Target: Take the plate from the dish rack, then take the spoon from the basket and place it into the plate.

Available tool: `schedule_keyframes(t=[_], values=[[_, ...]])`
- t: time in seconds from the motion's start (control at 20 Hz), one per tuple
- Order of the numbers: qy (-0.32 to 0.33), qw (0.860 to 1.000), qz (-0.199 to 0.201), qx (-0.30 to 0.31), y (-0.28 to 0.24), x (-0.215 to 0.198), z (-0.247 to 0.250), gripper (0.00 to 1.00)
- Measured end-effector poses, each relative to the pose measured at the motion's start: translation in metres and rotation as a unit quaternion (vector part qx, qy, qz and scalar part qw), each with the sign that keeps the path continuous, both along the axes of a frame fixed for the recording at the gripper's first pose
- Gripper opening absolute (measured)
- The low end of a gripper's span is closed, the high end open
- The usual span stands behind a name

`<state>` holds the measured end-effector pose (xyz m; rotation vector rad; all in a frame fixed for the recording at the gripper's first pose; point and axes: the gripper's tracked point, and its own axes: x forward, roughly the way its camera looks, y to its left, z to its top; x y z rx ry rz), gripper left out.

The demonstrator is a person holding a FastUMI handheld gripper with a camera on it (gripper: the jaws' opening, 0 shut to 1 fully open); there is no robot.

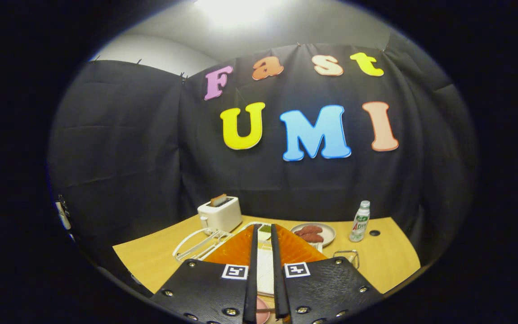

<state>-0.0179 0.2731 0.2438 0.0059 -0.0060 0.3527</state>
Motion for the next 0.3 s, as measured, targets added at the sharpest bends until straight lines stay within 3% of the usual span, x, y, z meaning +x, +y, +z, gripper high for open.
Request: schedule_keyframes(t=[0.3], values=[[-0.057,0.996,-0.059,0.02,-0.045,0.013,0.077,0.15]])
